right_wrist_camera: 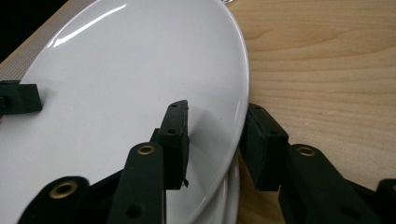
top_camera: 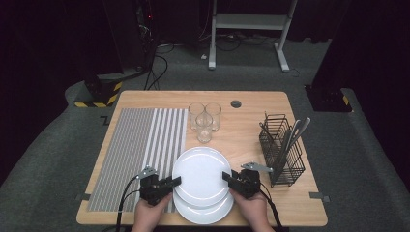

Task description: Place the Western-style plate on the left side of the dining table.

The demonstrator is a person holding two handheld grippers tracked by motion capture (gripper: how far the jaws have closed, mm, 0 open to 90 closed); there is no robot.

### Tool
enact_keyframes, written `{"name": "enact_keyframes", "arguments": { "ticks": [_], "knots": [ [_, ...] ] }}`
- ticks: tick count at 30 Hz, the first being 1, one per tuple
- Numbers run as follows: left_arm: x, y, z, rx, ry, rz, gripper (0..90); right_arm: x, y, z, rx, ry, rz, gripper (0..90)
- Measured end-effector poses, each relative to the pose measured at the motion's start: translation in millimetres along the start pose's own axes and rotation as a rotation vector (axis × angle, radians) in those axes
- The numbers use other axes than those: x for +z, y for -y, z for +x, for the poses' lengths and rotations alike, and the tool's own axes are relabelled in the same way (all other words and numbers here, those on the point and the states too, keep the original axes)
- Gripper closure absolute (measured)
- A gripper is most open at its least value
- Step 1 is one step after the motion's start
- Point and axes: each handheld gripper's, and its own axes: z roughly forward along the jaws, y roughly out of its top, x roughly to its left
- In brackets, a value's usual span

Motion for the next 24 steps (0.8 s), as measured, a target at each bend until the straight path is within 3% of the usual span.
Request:
{"name": "enact_keyframes", "arguments": {
  "ticks": [6,10,15,24],
  "knots": [
    [14.3,-10.3,2.1,0.007,0.011,-0.014,69.0,6.6,-12.2,-4.4,0.005,0.019,-0.022,66.0],
    [19.6,-10.5,7.5,0.001,0.015,-0.016,67.9,11.2,-15.9,-11.7,0.030,-0.001,-0.047,67.5],
    [19.0,-8.1,5.2,0.028,0.012,-0.031,68.2,10.4,-14.1,-12.3,0.042,-0.004,-0.017,60.6],
    [19.0,-7.6,5.5,0.026,0.016,-0.035,68.4,1.0,0.0,-8.2,0.052,-0.026,0.014,53.8]
  ]
}}
